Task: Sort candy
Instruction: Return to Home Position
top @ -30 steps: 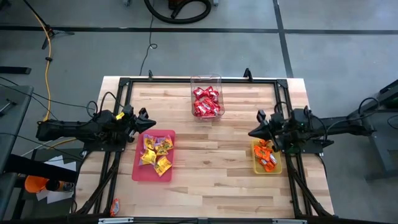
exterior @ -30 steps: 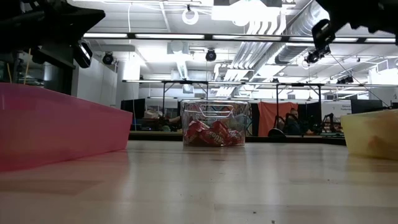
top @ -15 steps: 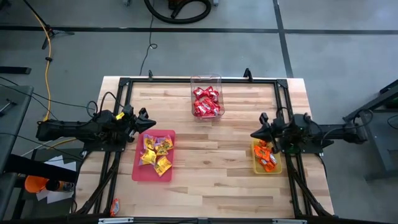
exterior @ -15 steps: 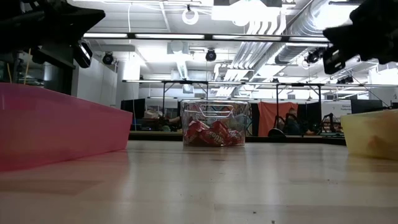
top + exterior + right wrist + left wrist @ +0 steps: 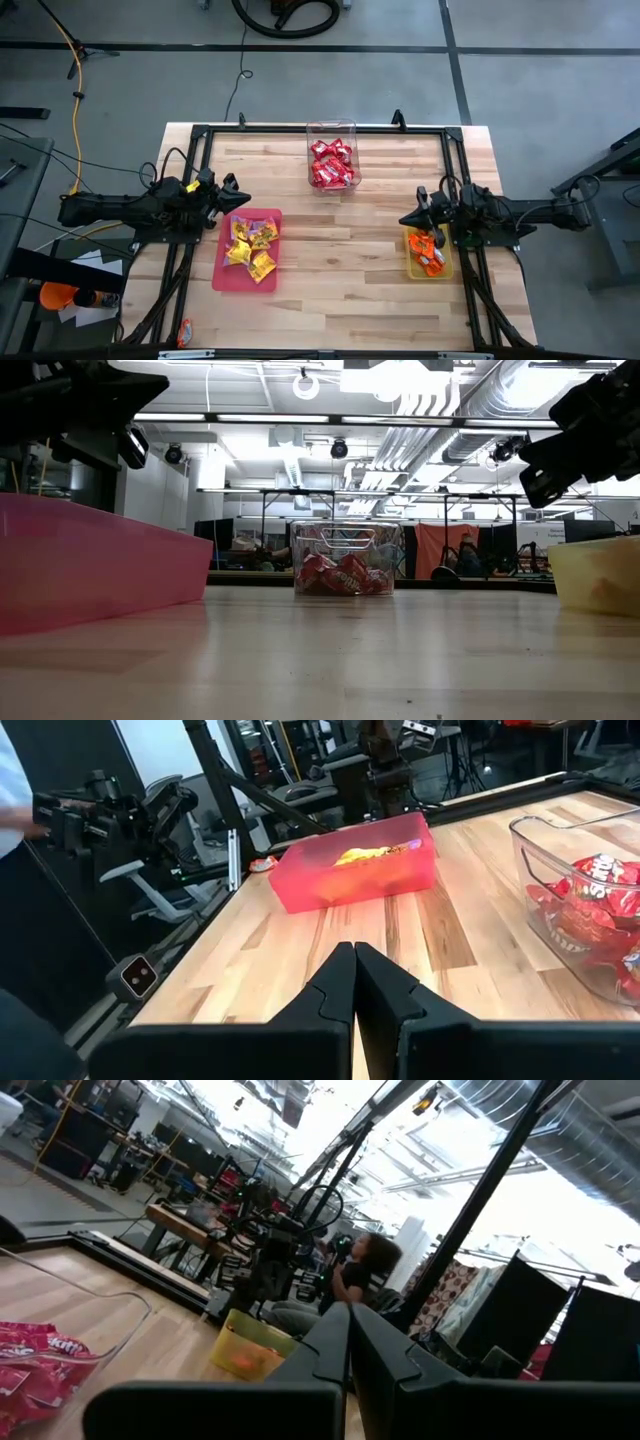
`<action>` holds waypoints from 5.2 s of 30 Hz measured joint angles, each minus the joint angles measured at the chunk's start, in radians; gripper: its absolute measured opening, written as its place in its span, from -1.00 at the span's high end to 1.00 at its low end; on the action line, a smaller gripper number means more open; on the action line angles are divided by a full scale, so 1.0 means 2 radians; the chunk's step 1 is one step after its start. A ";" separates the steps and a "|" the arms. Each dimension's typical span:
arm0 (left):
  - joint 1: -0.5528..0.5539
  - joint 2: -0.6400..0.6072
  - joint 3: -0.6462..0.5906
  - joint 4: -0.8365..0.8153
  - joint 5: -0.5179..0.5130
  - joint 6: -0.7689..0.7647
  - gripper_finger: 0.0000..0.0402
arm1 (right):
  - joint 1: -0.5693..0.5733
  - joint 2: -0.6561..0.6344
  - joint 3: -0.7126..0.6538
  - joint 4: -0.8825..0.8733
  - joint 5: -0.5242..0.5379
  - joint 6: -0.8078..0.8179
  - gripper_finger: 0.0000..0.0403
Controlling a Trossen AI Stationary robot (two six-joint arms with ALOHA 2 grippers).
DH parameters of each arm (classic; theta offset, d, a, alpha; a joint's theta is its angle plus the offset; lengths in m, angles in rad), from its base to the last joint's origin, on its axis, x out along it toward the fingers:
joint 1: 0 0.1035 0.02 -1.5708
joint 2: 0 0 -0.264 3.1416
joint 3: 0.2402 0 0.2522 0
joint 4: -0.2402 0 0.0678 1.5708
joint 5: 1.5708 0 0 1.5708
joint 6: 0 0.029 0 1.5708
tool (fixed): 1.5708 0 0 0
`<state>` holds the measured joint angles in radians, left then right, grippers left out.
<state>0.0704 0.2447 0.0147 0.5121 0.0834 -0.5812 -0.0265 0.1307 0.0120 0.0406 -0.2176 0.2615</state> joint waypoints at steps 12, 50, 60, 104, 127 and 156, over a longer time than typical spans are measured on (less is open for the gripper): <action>0.000 -0.001 0.000 -0.003 0.000 0.001 1.00 | 0.000 0.000 0.000 -0.001 0.000 0.000 1.00; -0.013 -0.121 -0.001 -0.248 -0.021 0.283 1.00 | 0.000 0.000 0.001 -0.002 0.001 0.000 1.00; -0.012 -0.117 -0.001 -0.246 -0.021 0.200 1.00 | 0.000 0.000 0.001 -0.002 0.001 0.000 1.00; -0.012 -0.111 -0.001 -0.246 -0.023 0.200 1.00 | 0.007 -0.064 -0.001 -0.004 0.049 -0.157 1.00; -0.012 -0.111 -0.001 -0.246 -0.023 0.200 1.00 | 0.007 -0.056 -0.001 -0.004 0.051 -0.157 1.00; -0.012 -0.111 -0.001 -0.246 -0.023 0.200 1.00 | 0.007 -0.056 -0.002 -0.004 0.048 -0.157 1.00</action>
<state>0.0461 0.0232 0.0124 0.0193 0.0372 -0.1806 -0.0124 0.0177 0.0090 0.0334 -0.1207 -0.0521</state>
